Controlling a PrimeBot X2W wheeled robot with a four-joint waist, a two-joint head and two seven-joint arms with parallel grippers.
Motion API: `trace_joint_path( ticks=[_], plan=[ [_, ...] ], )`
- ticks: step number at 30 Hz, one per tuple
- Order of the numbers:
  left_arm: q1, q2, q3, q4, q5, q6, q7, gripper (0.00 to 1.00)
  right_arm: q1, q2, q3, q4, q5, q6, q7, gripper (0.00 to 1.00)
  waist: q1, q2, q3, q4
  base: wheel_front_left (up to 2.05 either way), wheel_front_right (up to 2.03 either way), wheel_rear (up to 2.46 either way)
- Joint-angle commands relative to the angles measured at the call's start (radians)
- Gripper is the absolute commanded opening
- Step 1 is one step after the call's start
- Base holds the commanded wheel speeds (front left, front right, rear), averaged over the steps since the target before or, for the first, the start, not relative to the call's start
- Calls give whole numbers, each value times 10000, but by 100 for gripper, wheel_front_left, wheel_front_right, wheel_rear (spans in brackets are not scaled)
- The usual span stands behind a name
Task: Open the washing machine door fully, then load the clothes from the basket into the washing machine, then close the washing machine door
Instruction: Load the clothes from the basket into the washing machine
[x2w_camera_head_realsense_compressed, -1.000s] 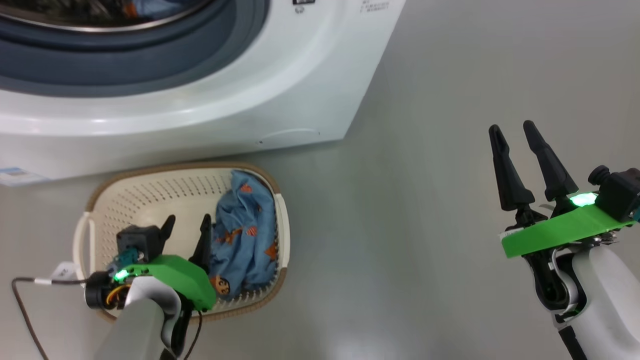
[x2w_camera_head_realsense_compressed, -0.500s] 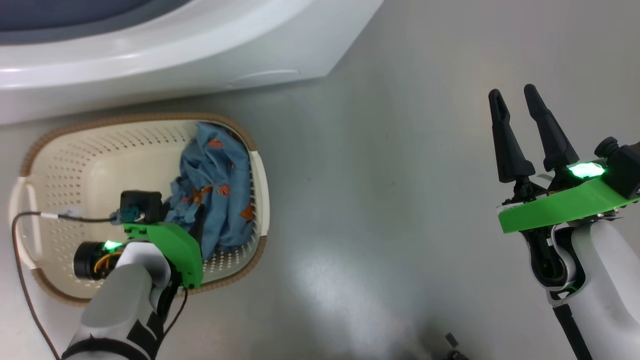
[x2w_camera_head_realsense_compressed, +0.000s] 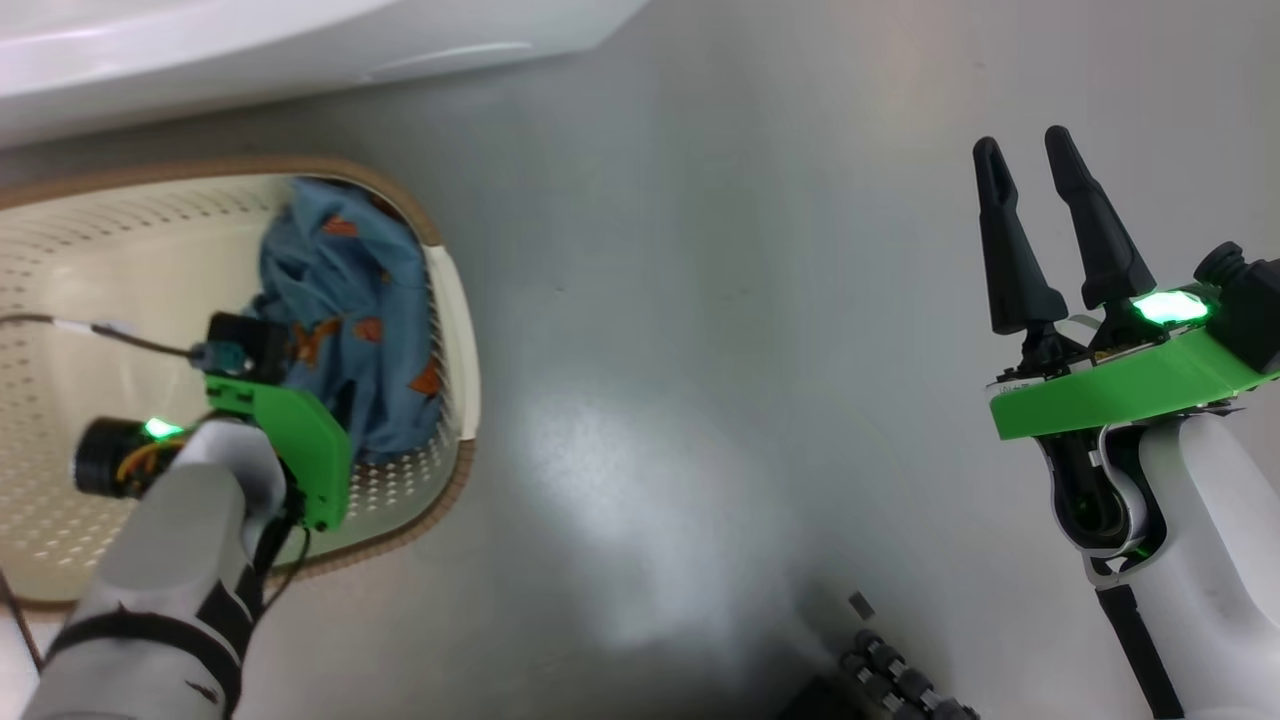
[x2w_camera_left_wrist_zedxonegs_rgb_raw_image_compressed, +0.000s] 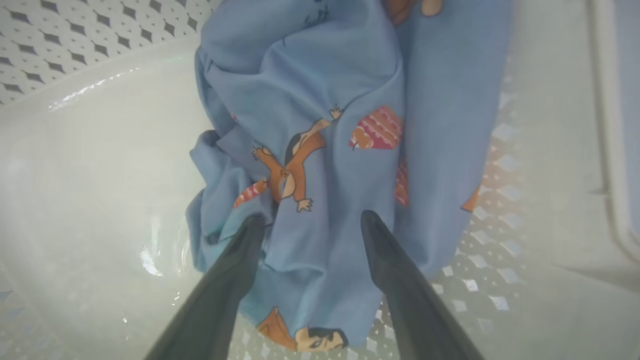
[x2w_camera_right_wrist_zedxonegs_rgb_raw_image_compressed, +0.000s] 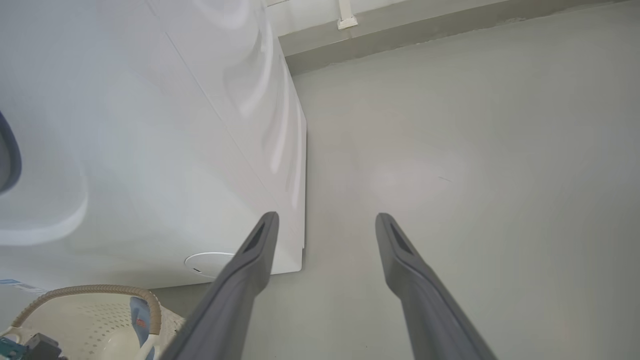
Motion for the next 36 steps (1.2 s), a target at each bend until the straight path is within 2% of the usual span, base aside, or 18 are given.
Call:
trace_joint_path(
  ticks=[1,9,12,13,14,15,24,36],
  plan=[
    [-11,274,89,-25,-86,7,26,100,191,-44,133,-236,-12,56,-78,100,-1,0,321,-289,0,0,0],
    [-565,511,-247,202,-201,12,201,100,146,29,216,-284,24,56,-78,100,-1,0,676,-543,0,0,0],
    [-626,582,-197,330,-294,165,488,100,102,49,297,-274,47,56,-78,100,-1,0,745,-649,0,0,0],
    [-621,602,-193,360,-314,223,609,81,96,47,322,-256,53,56,-78,100,-1,0,758,-672,0,0,0],
    [-616,625,-210,383,-315,259,705,32,88,46,338,-248,57,56,-78,100,-1,0,770,-689,0,0,0],
    [-621,642,-223,398,-318,276,746,0,81,46,344,-248,63,56,-78,100,-1,0,779,-703,0,0,0],
    [-507,488,-206,450,-523,239,151,0,75,37,337,-217,14,56,-78,100,-1,0,456,-506,0,0,0],
    [353,-247,157,374,-1444,29,-1445,0,124,-124,410,19,53,56,-78,100,-1,0,-1079,178,0,0,0]
  ],
)
